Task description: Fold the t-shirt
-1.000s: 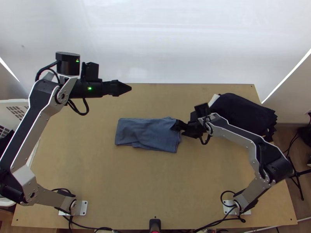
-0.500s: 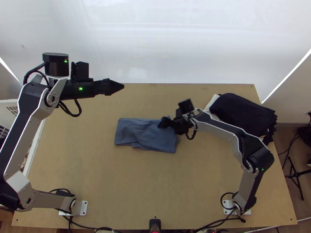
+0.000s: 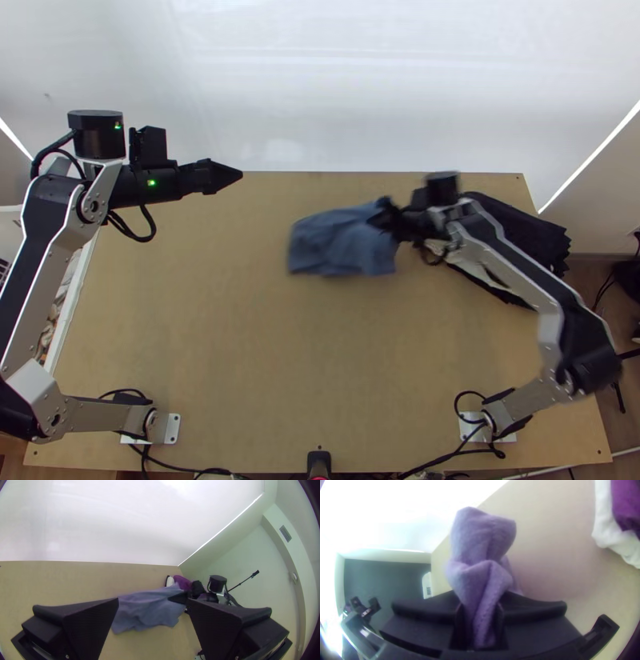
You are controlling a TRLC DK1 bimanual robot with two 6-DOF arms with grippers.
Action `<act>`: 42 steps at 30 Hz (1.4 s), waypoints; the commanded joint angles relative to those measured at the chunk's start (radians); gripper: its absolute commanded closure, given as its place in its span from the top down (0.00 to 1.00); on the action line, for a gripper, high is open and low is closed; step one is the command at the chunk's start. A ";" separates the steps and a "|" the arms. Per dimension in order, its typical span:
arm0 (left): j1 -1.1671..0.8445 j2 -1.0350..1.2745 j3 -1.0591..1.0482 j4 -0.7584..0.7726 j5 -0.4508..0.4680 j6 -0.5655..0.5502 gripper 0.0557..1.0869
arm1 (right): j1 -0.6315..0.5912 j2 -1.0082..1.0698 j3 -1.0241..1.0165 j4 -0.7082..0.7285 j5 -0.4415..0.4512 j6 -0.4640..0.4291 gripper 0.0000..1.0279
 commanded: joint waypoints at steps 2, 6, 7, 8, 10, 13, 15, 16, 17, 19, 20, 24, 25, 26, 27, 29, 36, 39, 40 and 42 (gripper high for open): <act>0.007 0.000 -0.012 0.005 0.001 -0.005 0.96 | -0.151 -0.188 0.078 -0.104 -0.061 0.044 0.03; 0.006 0.012 -0.015 0.021 0.001 -0.005 0.96 | -0.229 -0.213 0.114 -0.126 -0.075 0.050 0.03; 0.006 0.014 -0.015 0.022 0.001 -0.005 0.96 | -0.246 -0.216 0.121 -0.129 -0.078 0.050 0.03; 0.004 0.015 -0.015 0.022 0.001 -0.005 0.96 | -0.266 -0.216 0.132 -0.133 -0.088 0.050 0.03; 0.004 0.018 -0.016 0.022 0.001 -0.005 0.96 | -0.306 -0.211 0.146 -0.135 -0.098 0.050 0.03; 0.004 0.018 -0.018 0.022 0.001 -0.005 0.96 | -0.368 -0.197 0.166 -0.141 -0.119 0.050 0.03; 0.004 0.015 -0.016 0.022 0.001 -0.007 0.96 | -0.405 -0.180 0.187 -0.147 -0.133 0.048 0.03; 0.006 0.012 -0.016 0.022 0.001 -0.007 0.96 | -0.425 -0.176 0.196 -0.147 -0.134 0.044 0.03; 0.006 0.011 -0.016 0.022 0.001 -0.007 0.96 | -0.439 -0.170 0.209 -0.147 -0.136 0.035 0.03; 0.007 0.008 -0.018 0.022 0.001 -0.011 0.96 | -0.468 -0.154 0.238 -0.147 -0.150 0.022 0.03; 0.007 0.006 -0.018 0.022 0.001 -0.013 0.96 | -0.482 -0.144 0.253 -0.147 -0.162 0.022 0.03; 0.006 -0.002 -0.027 0.022 0.001 -0.014 0.96 | -0.531 -0.114 0.311 -0.147 -0.184 0.022 0.03; 0.006 -0.005 -0.028 0.022 0.001 -0.014 0.96 | -0.542 -0.114 0.322 -0.149 -0.185 0.024 0.03; 0.006 -0.008 -0.030 0.022 0.001 -0.014 0.96 | -0.551 -0.113 0.330 -0.158 -0.191 0.028 0.03; 0.006 -0.009 -0.030 0.022 0.001 -0.014 0.96 | -0.557 -0.113 0.337 -0.170 -0.196 0.028 0.03; 0.006 -0.012 -0.030 0.021 0.001 -0.014 0.96 | -0.574 -0.114 0.337 -0.184 -0.207 0.028 0.03; 0.006 -0.025 -0.032 0.021 0.001 -0.016 0.96 | -0.632 -0.122 0.311 -0.213 -0.248 0.013 0.03; 0.004 -0.028 -0.028 0.021 0.001 -0.017 0.96 | -0.661 -0.125 0.285 -0.241 -0.250 -0.019 0.03; 0.004 -0.029 -0.027 0.021 0.001 -0.019 0.96 | -0.672 -0.131 0.272 -0.245 -0.250 -0.030 0.03; 0.004 -0.031 -0.021 0.021 0.001 -0.020 0.96 | -0.701 -0.136 0.241 -0.245 -0.250 -0.050 0.03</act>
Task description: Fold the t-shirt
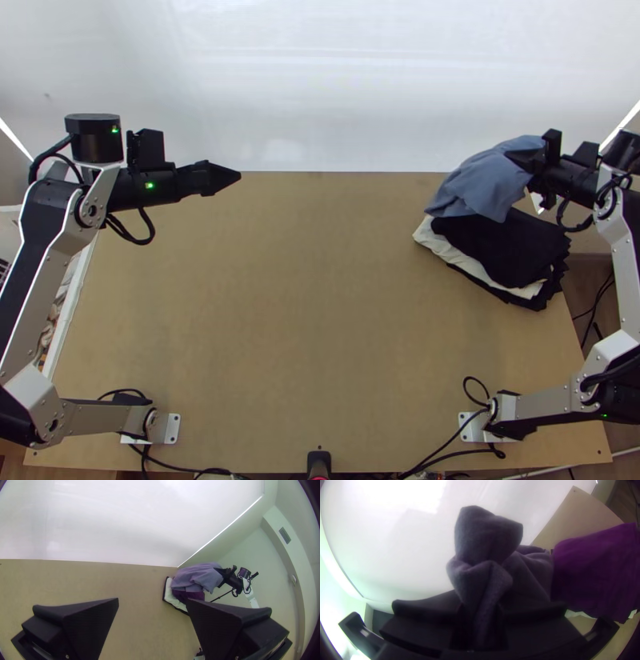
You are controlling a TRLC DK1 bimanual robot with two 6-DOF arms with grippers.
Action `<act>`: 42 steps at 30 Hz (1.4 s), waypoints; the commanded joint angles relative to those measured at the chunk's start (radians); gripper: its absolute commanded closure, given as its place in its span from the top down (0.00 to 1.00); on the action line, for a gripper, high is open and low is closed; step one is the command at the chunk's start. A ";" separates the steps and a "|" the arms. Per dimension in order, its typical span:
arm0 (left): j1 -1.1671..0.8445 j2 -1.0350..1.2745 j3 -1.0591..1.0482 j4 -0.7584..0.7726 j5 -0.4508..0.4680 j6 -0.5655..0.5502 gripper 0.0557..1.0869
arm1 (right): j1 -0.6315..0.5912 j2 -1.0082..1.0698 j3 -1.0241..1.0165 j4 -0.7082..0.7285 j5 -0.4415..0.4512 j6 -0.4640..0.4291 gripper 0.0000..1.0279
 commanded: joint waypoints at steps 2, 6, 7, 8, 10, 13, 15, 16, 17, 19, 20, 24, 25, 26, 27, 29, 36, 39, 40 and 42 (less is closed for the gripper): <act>-0.001 -0.011 0.014 0.001 0.001 -0.004 0.96 | -0.098 -0.016 -0.089 -0.035 -0.011 -0.074 0.03; 0.000 -0.020 0.014 0.001 0.000 -0.004 0.96 | -0.158 -0.027 -0.178 -0.035 0.001 -0.153 0.03; 0.000 -0.022 0.014 -0.001 0.000 -0.004 0.96 | -0.175 -0.030 -0.203 -0.035 0.015 -0.176 0.03; 0.002 -0.023 0.014 -0.001 0.000 -0.002 0.96 | -0.187 -0.033 -0.224 -0.035 0.030 -0.210 0.03; 0.004 -0.026 0.014 -0.003 0.000 -0.002 0.96 | -0.209 -0.045 -0.270 -0.033 0.059 -0.267 0.03; 0.007 -0.032 0.014 -0.009 0.000 0.001 0.96 | -0.223 -0.077 -0.332 -0.030 0.144 -0.359 0.03; 0.008 -0.034 0.014 -0.012 0.001 0.002 0.96 | -0.235 -0.097 -0.372 -0.010 0.187 -0.393 0.03; 0.008 -0.034 0.014 -0.012 0.001 0.002 0.96 | -0.244 -0.109 -0.393 0.002 0.211 -0.408 0.03; 0.008 -0.034 0.014 -0.012 0.001 0.002 0.96 | -0.252 -0.119 -0.413 0.027 0.253 -0.428 0.03; 0.005 -0.034 0.014 -0.013 0.003 0.002 0.96 | -0.253 -0.154 -0.470 0.113 0.329 -0.454 0.03; 0.004 -0.034 0.014 -0.015 0.003 0.002 0.96 | -0.258 -0.174 -0.499 0.162 0.357 -0.459 0.03; -0.004 -0.031 0.014 -0.015 0.003 0.002 0.96 | -0.281 -0.247 -0.605 0.338 0.423 -0.469 0.03; -0.004 -0.031 0.014 -0.015 0.003 0.002 0.96 | -0.284 -0.263 -0.622 0.353 0.440 -0.477 0.03; -0.006 -0.029 0.014 -0.015 0.003 0.002 0.96 | -0.287 -0.277 -0.637 0.369 0.455 -0.485 0.06; -0.006 -0.028 0.014 -0.015 0.003 0.002 0.96 | -0.296 -0.292 -0.651 0.386 0.468 -0.488 0.15; -0.006 -0.028 0.014 -0.015 0.003 0.002 0.96 | -0.313 -0.318 -0.672 0.402 0.478 -0.492 0.33; -0.006 -0.026 0.017 -0.015 0.003 0.002 0.96 | -0.345 -0.367 -0.720 0.407 0.480 -0.537 0.97; -0.006 -0.026 0.022 -0.015 0.003 0.004 0.96 | -0.354 -0.399 -0.747 0.441 0.483 -0.541 0.96; -0.004 -0.025 0.025 -0.015 0.003 0.004 0.96 | -0.356 -0.413 -0.763 0.487 0.514 -0.541 0.96; -0.003 -0.023 0.028 -0.015 0.003 0.004 0.96 | -0.351 -0.451 -0.810 0.622 0.576 -0.566 0.96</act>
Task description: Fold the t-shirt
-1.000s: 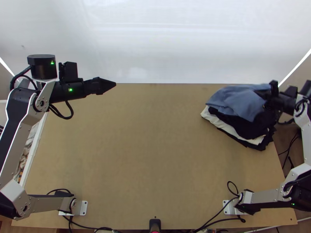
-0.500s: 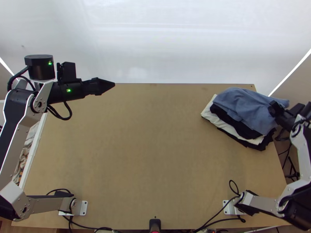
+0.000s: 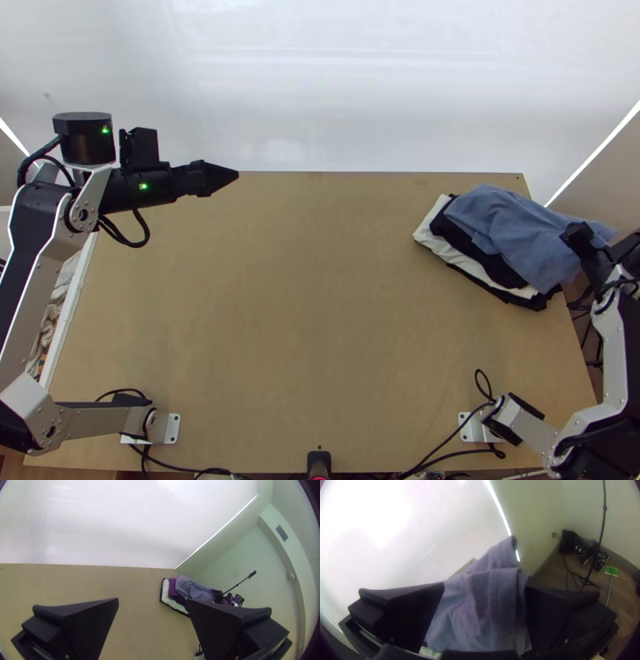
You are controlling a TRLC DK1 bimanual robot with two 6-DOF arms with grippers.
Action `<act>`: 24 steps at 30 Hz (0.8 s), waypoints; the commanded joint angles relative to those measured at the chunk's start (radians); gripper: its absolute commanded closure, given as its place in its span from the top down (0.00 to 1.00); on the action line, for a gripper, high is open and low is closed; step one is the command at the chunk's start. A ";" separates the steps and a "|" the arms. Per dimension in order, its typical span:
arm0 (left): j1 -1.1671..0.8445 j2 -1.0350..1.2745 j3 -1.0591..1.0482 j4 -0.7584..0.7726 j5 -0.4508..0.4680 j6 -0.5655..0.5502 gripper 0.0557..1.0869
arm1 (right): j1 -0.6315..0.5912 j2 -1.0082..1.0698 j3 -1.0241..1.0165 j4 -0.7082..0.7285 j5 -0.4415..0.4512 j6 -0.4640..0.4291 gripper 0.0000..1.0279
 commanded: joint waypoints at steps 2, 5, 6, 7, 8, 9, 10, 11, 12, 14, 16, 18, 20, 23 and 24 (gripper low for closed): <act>0.011 0.004 0.009 0.000 0.000 0.000 0.96 | 0.023 -0.123 -0.140 0.365 0.158 -0.085 0.96; 0.025 0.007 0.000 -0.001 0.000 0.000 0.96 | 0.105 -0.138 -0.140 0.428 0.167 -0.146 0.96; 0.025 0.007 -0.003 0.000 0.000 0.000 0.96 | 0.135 -0.137 -0.131 0.434 0.168 -0.149 0.96; 0.026 0.008 -0.005 0.000 0.000 0.000 0.96 | 0.164 -0.137 -0.120 0.440 0.179 -0.165 0.96; 0.028 0.010 -0.005 0.000 -0.001 0.000 0.96 | 0.196 -0.137 -0.108 0.448 0.191 -0.163 0.96; 0.029 0.011 -0.003 0.000 0.000 0.000 0.96 | 0.231 -0.132 -0.094 0.447 0.199 -0.155 0.96; 0.032 0.014 -0.002 0.000 0.000 0.000 0.96 | 0.271 -0.123 -0.084 0.447 0.210 -0.149 0.95; 0.035 0.016 0.000 0.000 -0.001 0.000 0.96 | 0.300 -0.114 -0.077 0.445 0.220 -0.146 0.95; 0.040 0.019 0.003 0.000 0.000 0.000 0.96 | 0.328 -0.101 -0.073 0.440 0.230 -0.131 0.95; 0.049 0.023 0.012 0.000 0.000 0.000 0.96 | 0.377 -0.078 -0.068 0.439 0.262 -0.128 0.95; 0.055 0.025 0.023 0.000 0.000 0.000 0.96 | 0.397 -0.052 -0.067 0.439 0.289 -0.122 0.95; 0.063 0.025 0.032 -0.003 0.000 0.000 0.96 | 0.397 -0.034 -0.074 0.433 0.302 -0.100 0.95; 0.071 0.025 0.041 -0.004 0.000 0.000 0.96 | 0.395 -0.015 -0.097 0.428 0.316 -0.099 0.95; 0.080 0.030 0.047 -0.006 0.000 0.000 0.96 | 0.389 0.041 -0.137 0.451 0.316 -0.108 0.95; 0.081 0.031 0.047 -0.006 0.000 0.000 0.96 | 0.385 0.077 -0.140 0.468 0.319 -0.112 0.95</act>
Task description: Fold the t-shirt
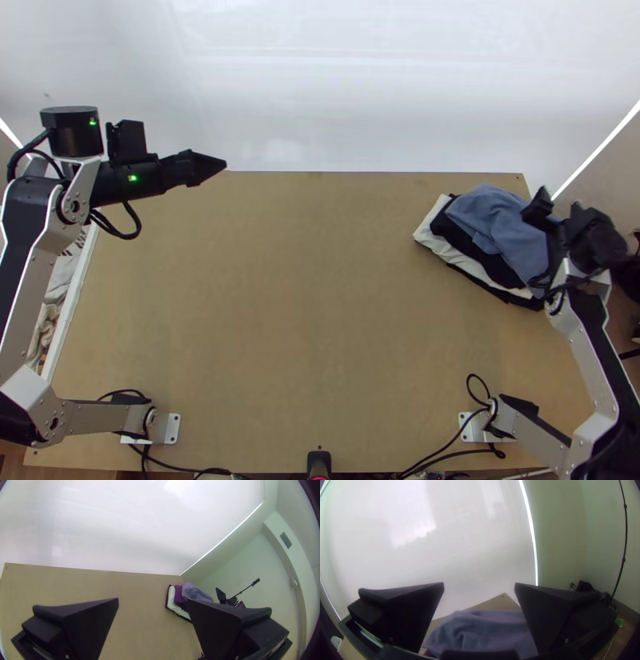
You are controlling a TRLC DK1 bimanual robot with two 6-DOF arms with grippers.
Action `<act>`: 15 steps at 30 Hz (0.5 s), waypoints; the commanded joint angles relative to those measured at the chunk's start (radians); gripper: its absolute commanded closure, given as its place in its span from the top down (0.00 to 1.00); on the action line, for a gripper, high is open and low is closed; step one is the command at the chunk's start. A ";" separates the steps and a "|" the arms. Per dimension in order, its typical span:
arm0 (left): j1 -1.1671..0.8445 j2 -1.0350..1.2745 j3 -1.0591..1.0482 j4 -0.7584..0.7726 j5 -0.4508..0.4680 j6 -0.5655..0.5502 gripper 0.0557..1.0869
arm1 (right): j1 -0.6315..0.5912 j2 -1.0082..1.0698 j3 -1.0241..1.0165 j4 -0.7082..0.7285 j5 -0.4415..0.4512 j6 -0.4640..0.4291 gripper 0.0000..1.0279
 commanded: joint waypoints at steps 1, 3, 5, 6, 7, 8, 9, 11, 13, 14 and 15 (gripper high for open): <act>0.020 0.008 0.017 -0.003 0.000 0.000 0.96 | 0.021 0.144 -0.043 0.056 0.036 -0.006 0.95; 0.020 0.009 0.017 -0.006 0.000 0.000 0.96 | 0.005 0.239 -0.045 0.126 0.044 -0.031 0.95; 0.020 0.009 0.015 -0.006 0.000 -0.002 0.96 | -0.016 0.323 -0.031 0.140 0.046 -0.032 0.95; 0.020 0.009 0.014 -0.006 0.000 -0.003 0.96 | -0.022 0.348 -0.031 0.139 0.046 -0.026 0.95; 0.021 0.011 0.012 -0.006 0.000 -0.003 0.96 | -0.027 0.363 -0.035 0.135 0.046 -0.023 0.95; 0.020 0.012 0.012 -0.006 0.000 -0.005 0.96 | -0.028 0.363 -0.043 0.129 0.046 -0.016 0.95; 0.021 0.012 0.011 -0.008 0.000 -0.005 0.96 | -0.030 0.362 -0.054 0.125 0.046 -0.009 0.95; 0.023 0.011 0.011 -0.008 0.000 -0.005 0.96 | -0.033 0.366 -0.069 0.122 0.046 -0.009 0.95; 0.025 0.012 0.009 -0.008 0.000 -0.006 0.96 | -0.036 0.371 -0.068 0.122 0.046 -0.006 0.95; 0.025 0.011 0.006 -0.008 0.000 -0.006 0.96 | -0.035 0.366 -0.057 0.122 0.047 -0.005 0.95; 0.025 0.011 0.005 -0.008 0.000 -0.006 0.96 | -0.035 0.350 -0.043 0.122 0.047 0.003 0.95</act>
